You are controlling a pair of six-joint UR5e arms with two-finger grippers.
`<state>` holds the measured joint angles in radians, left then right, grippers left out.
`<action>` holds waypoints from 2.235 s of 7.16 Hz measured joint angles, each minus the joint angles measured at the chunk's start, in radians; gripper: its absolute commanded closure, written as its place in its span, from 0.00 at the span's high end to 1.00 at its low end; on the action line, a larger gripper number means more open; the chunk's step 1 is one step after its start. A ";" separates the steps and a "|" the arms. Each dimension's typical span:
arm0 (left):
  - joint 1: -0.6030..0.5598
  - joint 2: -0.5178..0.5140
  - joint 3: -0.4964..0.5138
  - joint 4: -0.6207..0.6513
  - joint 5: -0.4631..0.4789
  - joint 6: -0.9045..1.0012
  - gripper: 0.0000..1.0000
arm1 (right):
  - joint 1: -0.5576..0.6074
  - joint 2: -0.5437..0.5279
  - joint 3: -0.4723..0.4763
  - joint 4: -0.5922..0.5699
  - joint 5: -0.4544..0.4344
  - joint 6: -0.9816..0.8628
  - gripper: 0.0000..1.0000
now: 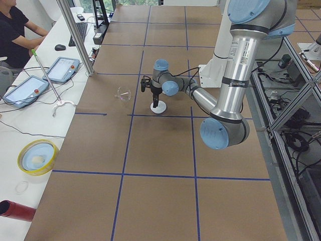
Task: Remove funnel from cup
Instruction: 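Move the left gripper down onto the white round lid and grasp it, then lift the white lid and carry it over the mug opening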
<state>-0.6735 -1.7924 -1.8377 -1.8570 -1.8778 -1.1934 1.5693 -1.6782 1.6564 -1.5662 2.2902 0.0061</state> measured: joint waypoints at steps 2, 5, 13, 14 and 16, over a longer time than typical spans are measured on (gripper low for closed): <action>0.004 -0.002 0.010 -0.004 0.000 -0.013 1.00 | 0.000 0.000 0.000 0.000 0.000 0.000 1.00; 0.027 -0.004 0.016 -0.004 -0.001 -0.015 0.93 | 0.000 0.000 0.000 0.000 0.000 0.000 1.00; 0.040 -0.001 -0.009 0.002 0.001 -0.016 0.00 | 0.000 0.000 0.000 0.000 0.000 0.000 1.00; 0.035 0.002 -0.038 0.019 0.002 -0.016 0.00 | 0.000 0.000 0.000 0.000 0.000 0.000 1.00; 0.013 0.002 -0.155 0.148 0.001 -0.003 0.00 | 0.000 0.000 0.000 0.000 0.000 0.000 1.00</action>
<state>-0.6607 -1.7905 -1.9925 -1.7093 -1.8767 -1.1965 1.5693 -1.6782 1.6567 -1.5662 2.2902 0.0061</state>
